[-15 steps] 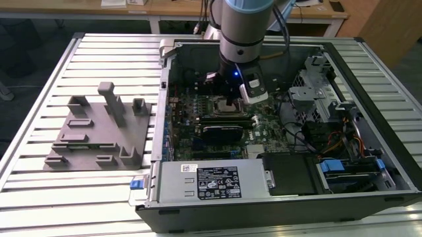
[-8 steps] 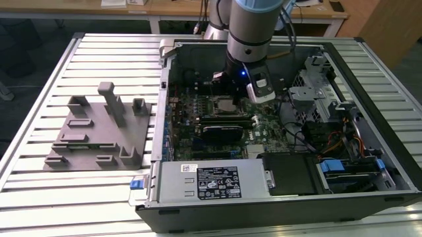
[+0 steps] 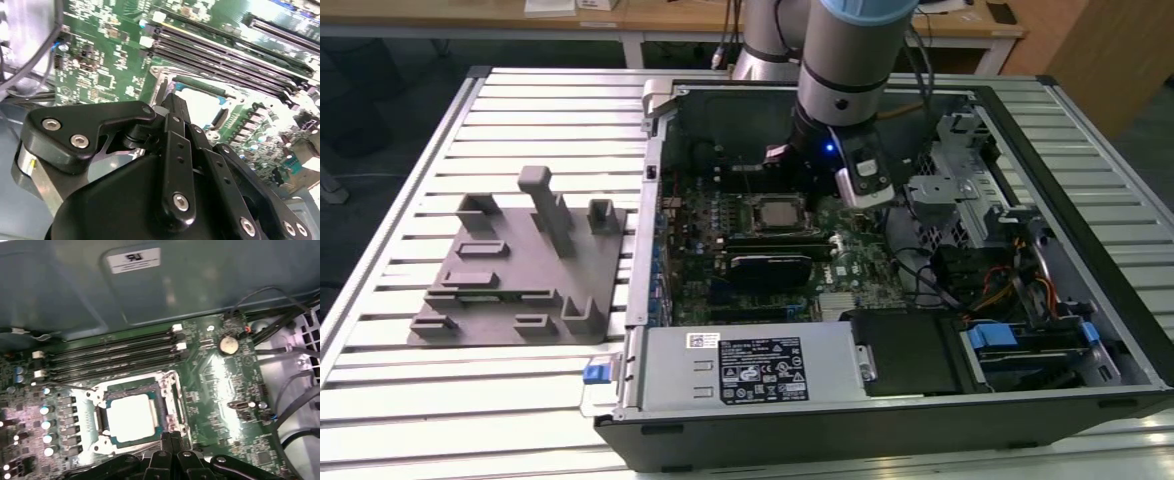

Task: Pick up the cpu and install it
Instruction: 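Close the cpu cover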

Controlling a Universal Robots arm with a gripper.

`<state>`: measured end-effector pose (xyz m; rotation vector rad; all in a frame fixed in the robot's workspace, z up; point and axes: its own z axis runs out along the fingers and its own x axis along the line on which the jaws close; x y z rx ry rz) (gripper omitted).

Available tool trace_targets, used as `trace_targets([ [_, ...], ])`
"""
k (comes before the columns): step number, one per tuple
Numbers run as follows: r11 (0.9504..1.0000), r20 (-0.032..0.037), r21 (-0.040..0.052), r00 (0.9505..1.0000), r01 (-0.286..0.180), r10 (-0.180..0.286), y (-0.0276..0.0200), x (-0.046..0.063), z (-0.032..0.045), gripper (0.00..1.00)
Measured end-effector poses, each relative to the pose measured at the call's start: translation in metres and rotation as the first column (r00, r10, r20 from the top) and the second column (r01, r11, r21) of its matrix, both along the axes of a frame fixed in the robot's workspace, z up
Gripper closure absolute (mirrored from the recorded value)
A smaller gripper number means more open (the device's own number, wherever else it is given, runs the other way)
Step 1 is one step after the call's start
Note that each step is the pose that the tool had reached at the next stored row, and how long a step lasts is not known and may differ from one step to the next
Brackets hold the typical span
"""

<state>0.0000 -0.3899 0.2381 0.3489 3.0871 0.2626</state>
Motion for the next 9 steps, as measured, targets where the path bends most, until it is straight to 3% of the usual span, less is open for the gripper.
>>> trace_targets([
  [6,1.0000,-0.0006,0.0000,1.0000,0.003,-0.003,0.0000,0.012,0.0002,0.89],
  [9,1.0000,-0.0006,-0.0001,1.0000,0.004,-0.004,0.0000,0.013,0.0002,0.89],
])
